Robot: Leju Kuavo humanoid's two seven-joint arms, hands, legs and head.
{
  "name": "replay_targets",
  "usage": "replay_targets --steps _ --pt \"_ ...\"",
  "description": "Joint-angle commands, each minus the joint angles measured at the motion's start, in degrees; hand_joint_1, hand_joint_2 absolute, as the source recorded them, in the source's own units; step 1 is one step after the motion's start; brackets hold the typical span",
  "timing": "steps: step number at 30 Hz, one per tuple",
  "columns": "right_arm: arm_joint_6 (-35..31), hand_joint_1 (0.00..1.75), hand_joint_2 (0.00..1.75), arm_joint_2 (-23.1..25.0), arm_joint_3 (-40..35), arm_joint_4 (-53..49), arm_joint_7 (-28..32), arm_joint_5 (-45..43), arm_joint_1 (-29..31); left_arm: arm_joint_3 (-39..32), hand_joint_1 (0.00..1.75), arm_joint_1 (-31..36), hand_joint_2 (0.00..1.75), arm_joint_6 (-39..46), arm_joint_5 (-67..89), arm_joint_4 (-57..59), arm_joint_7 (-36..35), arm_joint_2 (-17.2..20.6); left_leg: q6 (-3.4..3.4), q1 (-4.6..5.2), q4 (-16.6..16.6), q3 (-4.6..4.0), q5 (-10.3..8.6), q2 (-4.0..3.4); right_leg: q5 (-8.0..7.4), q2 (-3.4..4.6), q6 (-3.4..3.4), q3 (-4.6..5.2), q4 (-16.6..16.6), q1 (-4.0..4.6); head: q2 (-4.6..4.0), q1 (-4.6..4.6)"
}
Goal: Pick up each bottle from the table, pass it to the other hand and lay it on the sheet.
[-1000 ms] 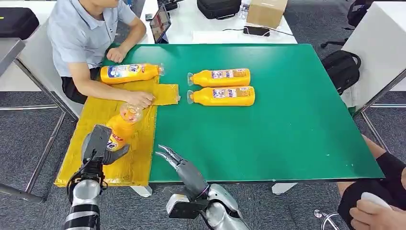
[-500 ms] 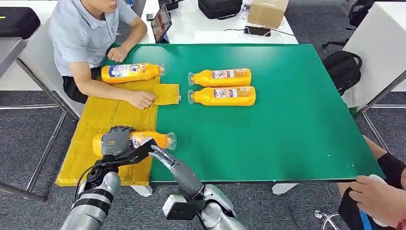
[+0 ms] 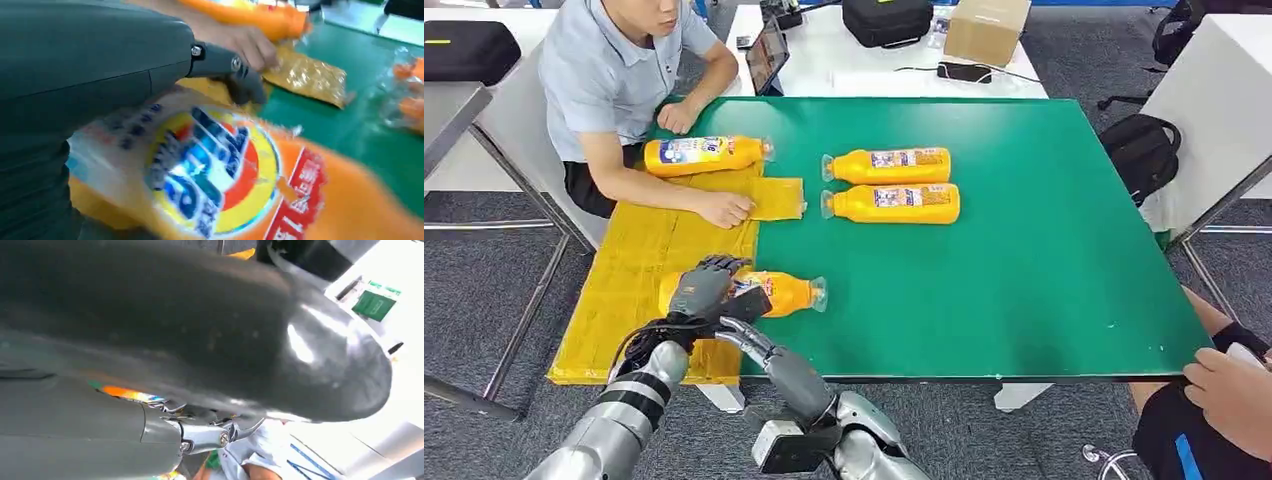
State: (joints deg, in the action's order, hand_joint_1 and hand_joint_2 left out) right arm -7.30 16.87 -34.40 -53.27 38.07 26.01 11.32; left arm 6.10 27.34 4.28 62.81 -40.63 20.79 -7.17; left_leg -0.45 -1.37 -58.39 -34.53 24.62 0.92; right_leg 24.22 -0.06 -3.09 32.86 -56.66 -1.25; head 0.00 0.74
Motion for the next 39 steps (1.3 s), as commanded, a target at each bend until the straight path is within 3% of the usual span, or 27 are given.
replay_targets --steps 1,5,8,11,17,24,30,32,33,35,39 --pt "-0.5 0.0 0.0 -1.5 -2.9 2.9 1.9 -0.5 1.0 0.6 0.0 -1.1 1.75 -1.6 -1.5 4.0 -0.1 -0.5 0.09 0.03 0.2 0.2 0.04 -0.21 0.0 0.11 0.15 -0.13 0.1 0.02 0.0 0.0" --pt "-2.1 0.0 0.0 -2.3 -4.7 1.3 1.9 -3.3 2.8 1.9 0.0 1.5 1.75 -8.1 -7.5 2.4 -1.8 0.3 0.08 0.0 0.0 0.03 0.01 -0.12 0.0 0.06 0.1 0.01 0.0 0.04 0.0 -0.02" --pt "-2.9 0.0 0.0 -2.6 -5.8 0.4 1.9 -4.6 3.7 5.3 0.0 3.0 1.75 -8.7 -8.2 3.4 -2.2 1.6 0.08 -0.01 0.0 -0.01 -0.02 -0.07 -0.01 0.01 0.09 0.04 0.0 0.04 0.0 -0.02" --pt "-3.5 0.0 0.0 -3.0 -6.3 -0.9 1.9 -5.3 3.7 3.8 0.0 2.3 1.75 -9.3 -13.7 0.2 0.0 0.8 0.14 0.01 0.1 -0.06 -0.06 -0.22 -0.09 0.11 0.16 0.11 0.1 0.05 0.0 0.0" --pt "-8.0 0.0 0.0 -6.0 -10.7 -12.7 1.9 -7.7 1.6 -9.8 0.0 -5.6 1.75 -17.8 -46.8 -26.0 -4.4 -9.0 0.07 -0.03 -0.1 -0.19 0.01 -0.06 0.02 -0.01 0.07 0.16 0.0 0.06 0.0 -0.02" --pt "-10.9 0.0 0.0 -6.7 -12.6 -16.8 1.9 -7.0 0.6 -10.2 0.0 -7.1 1.75 -18.5 -53.2 -30.7 -3.6 -9.8 0.08 -0.03 0.0 -0.39 0.06 -0.19 0.04 0.08 0.12 0.43 0.0 0.07 0.0 -0.02" --pt "-14.1 0.0 0.0 -6.2 -8.4 -20.3 1.9 -0.7 -2.6 -11.0 0.0 -12.6 1.75 -14.4 -56.1 -42.3 -2.6 -12.8 0.12 -0.04 0.0 -0.56 0.09 -0.24 0.05 0.12 0.09 0.63 0.0 0.08 0.0 -0.02" --pt "-15.5 0.0 0.0 -4.9 -0.7 -24.7 1.9 6.8 -6.5 -9.8 0.0 -15.1 1.75 -11.0 -55.8 -47.9 -1.2 -12.8 0.12 -0.05 0.0 -0.56 0.1 -0.24 0.06 0.11 0.09 0.61 0.0 0.09 0.0 -0.02" --pt "-13.7 0.0 1.75 -3.7 3.9 -27.8 1.9 10.2 -8.8 -9.5 0.0 -16.5 1.75 -9.8 -55.2 -50.7 -0.9 -12.8 0.07 -0.05 0.0 -0.71 0.03 -0.18 0.03 0.04 0.05 0.74 0.0 0.06 0.0 -0.02" --pt "-13.4 0.0 1.75 -1.9 12.2 -35.0 -2.5 20.0 -12.4 -9.2 0.0 -19.2 1.75 -1.3 -41.3 -58.2 2.2 -12.8 0.1 -0.05 -0.1 -0.72 0.09 -0.18 0.09 0.03 0.09 0.72 0.0 0.07 0.0 -0.02" --pt "-13.1 0.0 1.75 -1.5 21.3 -41.3 -9.9 31.0 -15.5 -8.9 0.0 -24.0 1.75 5.5 -30.1 -65.4 -4.4 -12.8 0.1 -0.03 -0.1 -0.76 0.15 -0.2 0.16 0.01 0.13 0.78 -0.1 0.07 0.0 -0.04"
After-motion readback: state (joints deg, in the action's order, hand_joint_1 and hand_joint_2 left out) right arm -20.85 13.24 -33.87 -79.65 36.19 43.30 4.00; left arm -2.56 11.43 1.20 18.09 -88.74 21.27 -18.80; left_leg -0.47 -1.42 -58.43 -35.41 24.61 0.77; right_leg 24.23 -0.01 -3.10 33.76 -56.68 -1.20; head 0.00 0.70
